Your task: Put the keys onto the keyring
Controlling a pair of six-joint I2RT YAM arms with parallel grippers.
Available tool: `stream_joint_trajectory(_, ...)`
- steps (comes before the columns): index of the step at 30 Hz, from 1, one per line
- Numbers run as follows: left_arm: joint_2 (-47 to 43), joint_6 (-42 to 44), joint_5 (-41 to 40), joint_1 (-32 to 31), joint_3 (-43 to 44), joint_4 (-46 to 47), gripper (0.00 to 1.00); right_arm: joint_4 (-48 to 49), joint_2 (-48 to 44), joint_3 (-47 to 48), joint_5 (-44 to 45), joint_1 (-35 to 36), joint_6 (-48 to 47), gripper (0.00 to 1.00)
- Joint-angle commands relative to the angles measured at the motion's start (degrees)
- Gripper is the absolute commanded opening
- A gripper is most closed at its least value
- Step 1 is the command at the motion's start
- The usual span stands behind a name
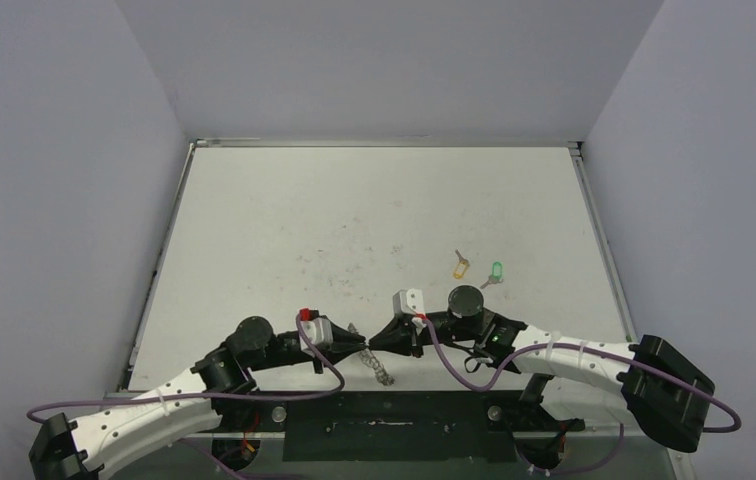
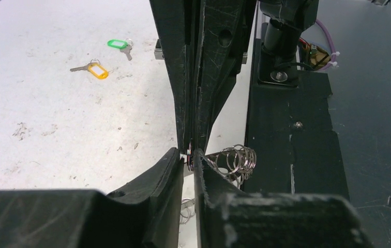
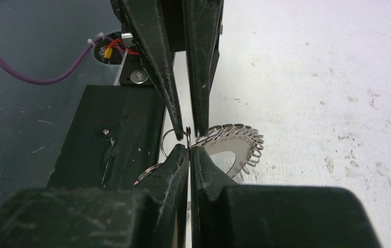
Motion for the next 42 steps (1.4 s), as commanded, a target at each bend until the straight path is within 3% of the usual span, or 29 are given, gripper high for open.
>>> stream_joint_trajectory(1,-3.19,2.87,-2.65,-0.14,3.69,-6.1,0.19,-0.72,-2.43,2.3,2.25,-0.11,-0.64,0.0)
stream_joint_trajectory(3,-4.43,3.73,-3.61,-0.12,4.76,-9.34,0.24,-2.66,-2.83,2.94,2.48,-0.01,-0.85,0.0)
stream_joint_trajectory(9,-6.88,5.61,-6.32,-0.15,7.27,-14.92,0.26,-7.13,-3.49,4.76,3.3,0.64,-1.77,0.0)
stream_joint_trajectory(17,-1.99,8.38,-3.52,-0.15,9.84,-16.73,0.27,-9.08,-3.32,6.65,4.21,1.41,-1.9,0.0)
stream_joint_trajectory(33,6.74,8.95,1.37,-0.59,10.06,-8.21,0.27,-9.94,-3.32,6.98,4.69,1.87,-2.15,0.0)
stream_joint_trajectory(42,8.67,9.27,0.41,-0.86,10.01,-7.66,0.17,-10.1,-3.05,7.07,4.28,1.99,-2.09,0.0)
